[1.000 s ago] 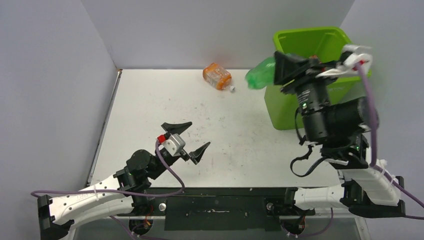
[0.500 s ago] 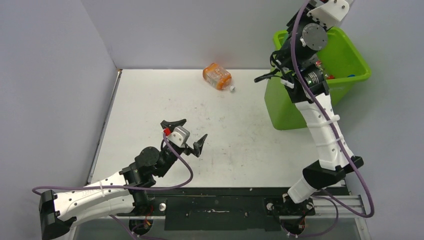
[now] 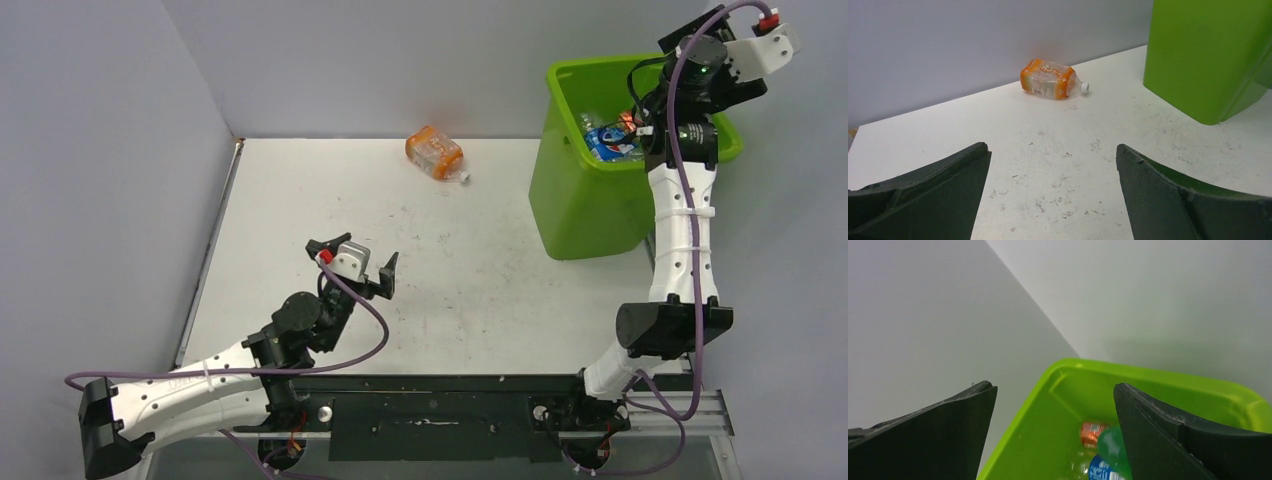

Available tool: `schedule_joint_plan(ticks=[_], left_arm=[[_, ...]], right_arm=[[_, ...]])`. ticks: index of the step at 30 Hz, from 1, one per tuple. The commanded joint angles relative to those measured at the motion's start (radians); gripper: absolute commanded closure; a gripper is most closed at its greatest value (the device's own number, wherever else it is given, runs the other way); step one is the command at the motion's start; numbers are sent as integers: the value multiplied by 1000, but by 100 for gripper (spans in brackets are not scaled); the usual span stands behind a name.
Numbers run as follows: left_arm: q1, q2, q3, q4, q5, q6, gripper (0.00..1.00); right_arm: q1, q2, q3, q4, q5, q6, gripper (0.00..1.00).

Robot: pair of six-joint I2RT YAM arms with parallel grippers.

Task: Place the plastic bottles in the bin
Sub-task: Place the plastic bottle in the trash bin.

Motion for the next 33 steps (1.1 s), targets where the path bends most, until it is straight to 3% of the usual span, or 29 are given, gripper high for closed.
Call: schedule_joint_plan(ticks=[1, 4, 6, 11, 14, 19, 26, 33], left_arm=[[5, 20, 8, 77, -59, 19, 4], [21, 44, 20, 70, -71, -2, 4], [41, 56, 32, 52, -72, -40, 4], [91, 69, 39, 20, -54, -115, 4], [107, 79, 37, 18, -51, -122, 4], [108, 96, 44, -9, -53, -132, 4], [100, 104, 54, -39, -19, -77, 4], [99, 137, 80, -90, -7, -88, 4]], right_arm=[[10, -51, -32, 41, -216, 184, 10], [118, -65, 22, 110, -216, 124, 10], [239, -92, 18, 188, -181, -2, 10], [536, -215, -201, 378, -198, -217, 10], [632, -242, -319, 339, -233, -184, 10], [676, -223, -541, 352, -379, -110, 10], [663, -14, -624, 398, -463, -158, 10], [497, 151, -729, 531, -589, -32, 8]])
